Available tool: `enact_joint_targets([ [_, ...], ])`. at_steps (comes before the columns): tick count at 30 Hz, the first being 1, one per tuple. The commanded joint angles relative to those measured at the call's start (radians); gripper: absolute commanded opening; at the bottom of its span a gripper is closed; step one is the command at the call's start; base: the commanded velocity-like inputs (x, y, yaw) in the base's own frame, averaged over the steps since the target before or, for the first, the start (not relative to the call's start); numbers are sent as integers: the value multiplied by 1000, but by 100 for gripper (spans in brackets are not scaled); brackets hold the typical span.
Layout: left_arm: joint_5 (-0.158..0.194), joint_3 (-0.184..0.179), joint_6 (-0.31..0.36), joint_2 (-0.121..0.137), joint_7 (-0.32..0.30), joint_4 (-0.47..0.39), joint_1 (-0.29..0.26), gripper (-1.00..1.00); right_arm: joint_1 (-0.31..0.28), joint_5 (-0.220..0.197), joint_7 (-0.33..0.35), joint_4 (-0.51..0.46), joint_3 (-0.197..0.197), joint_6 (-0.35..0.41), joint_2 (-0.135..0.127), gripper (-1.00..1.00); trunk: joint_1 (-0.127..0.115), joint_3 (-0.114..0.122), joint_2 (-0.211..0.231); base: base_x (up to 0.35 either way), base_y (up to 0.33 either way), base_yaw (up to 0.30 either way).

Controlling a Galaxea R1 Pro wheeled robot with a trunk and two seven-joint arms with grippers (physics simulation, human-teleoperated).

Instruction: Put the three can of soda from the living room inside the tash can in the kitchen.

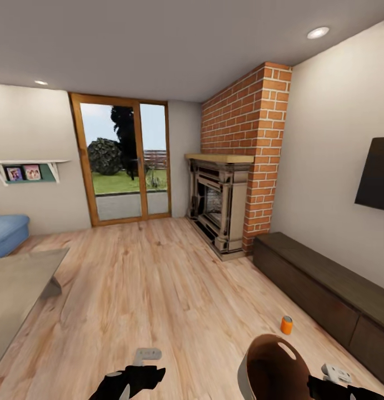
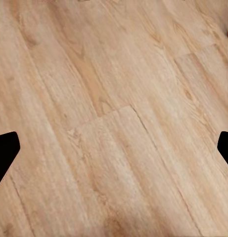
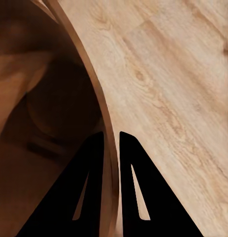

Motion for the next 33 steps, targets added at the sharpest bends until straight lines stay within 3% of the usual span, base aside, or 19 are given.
enact_joint_targets([
  [1,0,0,0,0,0,0,0,100,-1,-16,7,-1,-4,3,0,-100,0,0,0,322,121,-286],
  [33,2,0,1,0,-5,0,0,100,-1,-15,7,0,-3,3,1,-100,0,0,0,321,141,-286],
])
